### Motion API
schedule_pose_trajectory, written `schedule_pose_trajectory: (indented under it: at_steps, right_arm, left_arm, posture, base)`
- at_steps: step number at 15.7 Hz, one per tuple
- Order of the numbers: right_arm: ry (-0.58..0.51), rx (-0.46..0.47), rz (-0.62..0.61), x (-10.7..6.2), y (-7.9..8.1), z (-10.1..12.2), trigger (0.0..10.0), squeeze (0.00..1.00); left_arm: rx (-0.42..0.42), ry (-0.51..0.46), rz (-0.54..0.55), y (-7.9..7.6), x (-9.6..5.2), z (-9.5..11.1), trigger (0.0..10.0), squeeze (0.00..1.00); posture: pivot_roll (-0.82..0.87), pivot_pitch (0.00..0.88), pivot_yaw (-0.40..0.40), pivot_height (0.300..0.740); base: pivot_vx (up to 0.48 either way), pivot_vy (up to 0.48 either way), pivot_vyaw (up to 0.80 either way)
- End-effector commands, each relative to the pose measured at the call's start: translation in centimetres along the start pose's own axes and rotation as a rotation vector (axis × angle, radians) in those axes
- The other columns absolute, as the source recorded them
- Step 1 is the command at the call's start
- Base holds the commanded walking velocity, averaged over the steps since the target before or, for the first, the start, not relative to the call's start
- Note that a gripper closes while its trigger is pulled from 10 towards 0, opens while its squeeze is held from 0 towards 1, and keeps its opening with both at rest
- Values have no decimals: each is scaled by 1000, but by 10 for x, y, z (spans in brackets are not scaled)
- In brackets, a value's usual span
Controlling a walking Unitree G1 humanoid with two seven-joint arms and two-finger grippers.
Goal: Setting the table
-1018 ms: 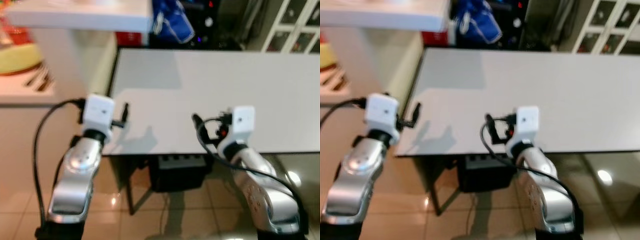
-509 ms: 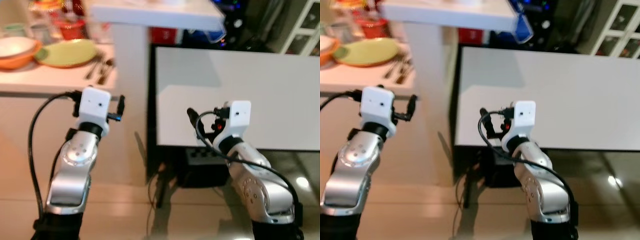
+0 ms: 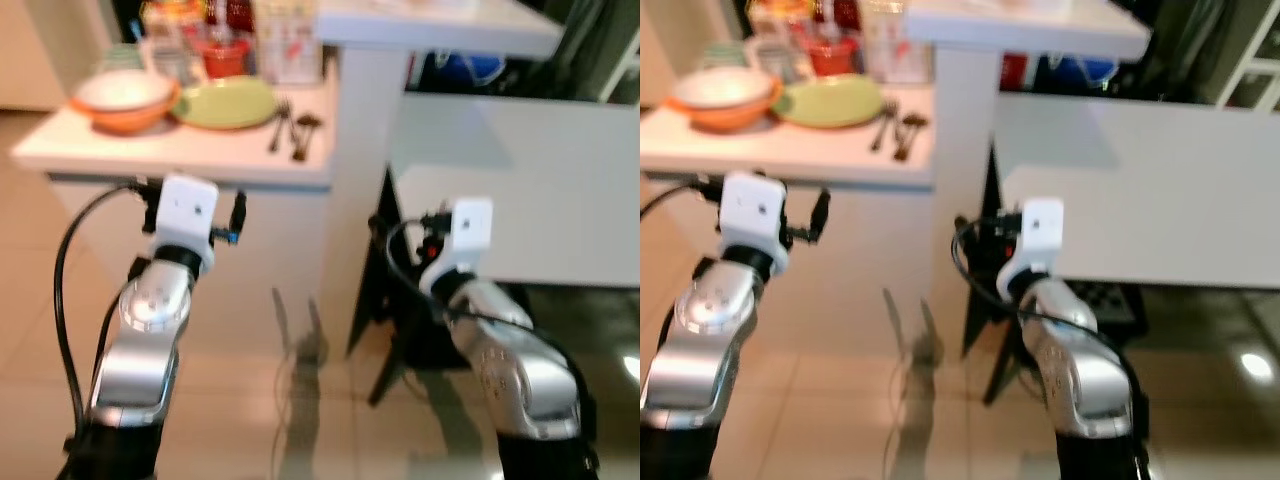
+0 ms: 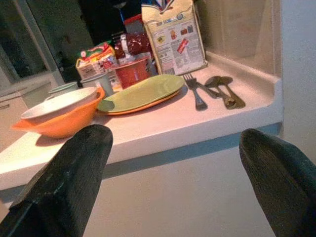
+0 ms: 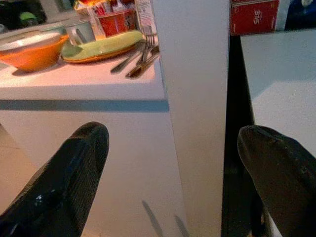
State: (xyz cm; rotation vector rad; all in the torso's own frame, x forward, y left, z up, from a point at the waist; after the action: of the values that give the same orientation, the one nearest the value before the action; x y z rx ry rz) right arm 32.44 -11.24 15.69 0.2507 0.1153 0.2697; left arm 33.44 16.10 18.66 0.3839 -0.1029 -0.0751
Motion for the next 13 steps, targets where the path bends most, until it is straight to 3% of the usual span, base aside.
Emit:
schedule_pose_trajectory:
  at_steps: [1, 5, 7, 11, 13]
  right_arm:
    - [1, 9, -20, 0, -5, 0, 10000, 0]
    - [3, 10, -31, -2, -8, 1, 10000, 0]
    - [4, 16, -36, -1, -10, 1, 10000, 0]
    - [-2, -23, -18, 3, -1, 1, 10000, 0]
    - [-10, -25, -43, 4, -8, 5, 10000, 0]
  left_arm:
    - [3, -16, -16, -3, 1, 5, 10000, 0]
    - [11, -27, -10, -4, 1, 6, 10000, 0]
    - [61, -50, 25, -3, 4, 12, 10000, 0]
    - [20, -56, 9, -5, 7, 18, 10000, 0]
    - [-22, -67, 26, -5, 12, 24, 10000, 0]
  posture:
    - [44, 0, -18, 740]
    - [54, 0, -21, 740]
    - [73, 0, -34, 740]
    - [60, 0, -23, 740]
    - [64, 0, -27, 740]
  base:
    - [0, 435, 0]
    - [0, 437, 0]
    - [0, 0, 0]
    - [0, -480, 0]
    - [0, 0, 0]
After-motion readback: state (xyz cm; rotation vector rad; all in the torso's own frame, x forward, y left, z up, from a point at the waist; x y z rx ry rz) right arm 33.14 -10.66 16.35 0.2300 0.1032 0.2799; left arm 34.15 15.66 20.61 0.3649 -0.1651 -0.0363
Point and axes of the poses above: a point about 5 cm out from each wrist's last joint towards the gripper, its own x axis pointing out of the wrist towards the gripper, its own z axis along the axis of the wrist's last joint, y = z × x, the point moved 4 cm from there along x, pointing out of the wrist towards the gripper, and after that the axes turned 4 degrees about x, right-handed, at the moved point
